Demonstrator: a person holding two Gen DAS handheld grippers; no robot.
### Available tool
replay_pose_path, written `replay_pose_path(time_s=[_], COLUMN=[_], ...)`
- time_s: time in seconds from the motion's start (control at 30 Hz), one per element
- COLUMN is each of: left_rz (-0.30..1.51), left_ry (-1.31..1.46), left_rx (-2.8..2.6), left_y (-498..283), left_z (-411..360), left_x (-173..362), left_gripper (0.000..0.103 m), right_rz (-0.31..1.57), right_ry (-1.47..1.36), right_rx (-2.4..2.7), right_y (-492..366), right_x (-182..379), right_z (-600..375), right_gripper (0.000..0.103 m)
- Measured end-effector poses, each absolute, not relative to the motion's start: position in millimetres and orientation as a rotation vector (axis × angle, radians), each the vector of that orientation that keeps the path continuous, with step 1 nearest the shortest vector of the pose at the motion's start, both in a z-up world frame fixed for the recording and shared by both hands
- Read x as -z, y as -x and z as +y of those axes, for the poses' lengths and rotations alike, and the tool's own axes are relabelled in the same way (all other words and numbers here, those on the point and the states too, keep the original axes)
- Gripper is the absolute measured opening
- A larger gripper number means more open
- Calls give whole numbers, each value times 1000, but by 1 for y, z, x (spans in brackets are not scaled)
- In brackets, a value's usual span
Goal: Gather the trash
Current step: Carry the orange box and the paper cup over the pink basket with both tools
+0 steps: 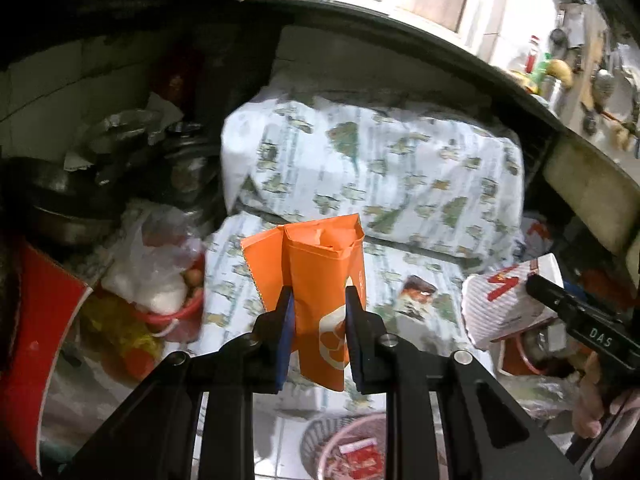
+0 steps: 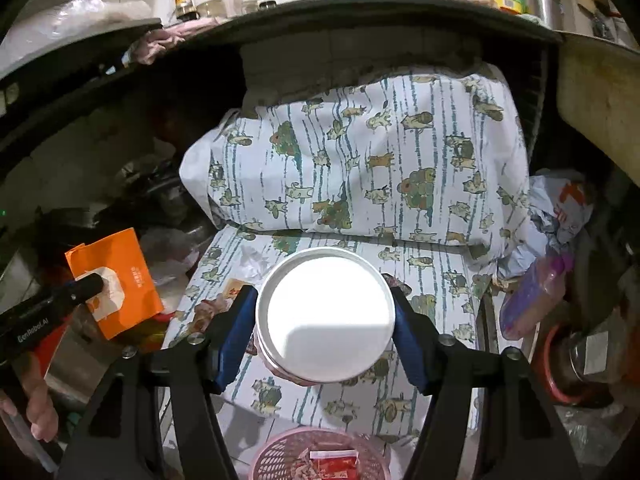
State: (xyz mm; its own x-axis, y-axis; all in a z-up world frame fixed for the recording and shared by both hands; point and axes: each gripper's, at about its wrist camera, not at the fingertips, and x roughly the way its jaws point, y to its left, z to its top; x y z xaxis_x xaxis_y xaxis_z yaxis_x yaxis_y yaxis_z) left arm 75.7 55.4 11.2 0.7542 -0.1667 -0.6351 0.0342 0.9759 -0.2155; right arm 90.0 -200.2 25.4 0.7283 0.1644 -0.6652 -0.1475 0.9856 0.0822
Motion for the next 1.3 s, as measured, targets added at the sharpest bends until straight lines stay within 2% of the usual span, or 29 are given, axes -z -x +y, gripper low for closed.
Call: replay_pose_path(time_s=[0.2,0.33,0.47,0.67,0.87,1.0,1.23,1.27,1.3], left_rz=[725,857,936,1051,1160,1185,1245,1252,1263], left_ry=[188,315,285,229,248,183,132,133,142], left_rx=[150,212,221,236,345,323,345,353,359], left_y=[-45,-41,-39,-34,-31,-33,-36,-36,-37], left_z=[42,49,38,14,-15,-28,-50,-52,-53], left_x=[-1,26,49,82,112,126,146,147,149], left_gripper=[24,24,24,24,24,24,24,25,32], right_rz=[732,769,857,979,1126,1178,1185,1190,1193], right_ry=[-77,-154,-187,-296,-255,-323,-273,-275,-276], right_rx=[-218,-263,-311,-315,-254,-247,-181,-180,-180], right_y=[-49,-22,-11,-13,-18,-15,-22,-22,-23], right_x=[-29,-18,12,55,95,113,124,125,125], right_z=[-203,-211,-214,-234,-244,-259,-264,-264,-263], right_gripper=[63,64,63,63,64,64,64,64,65])
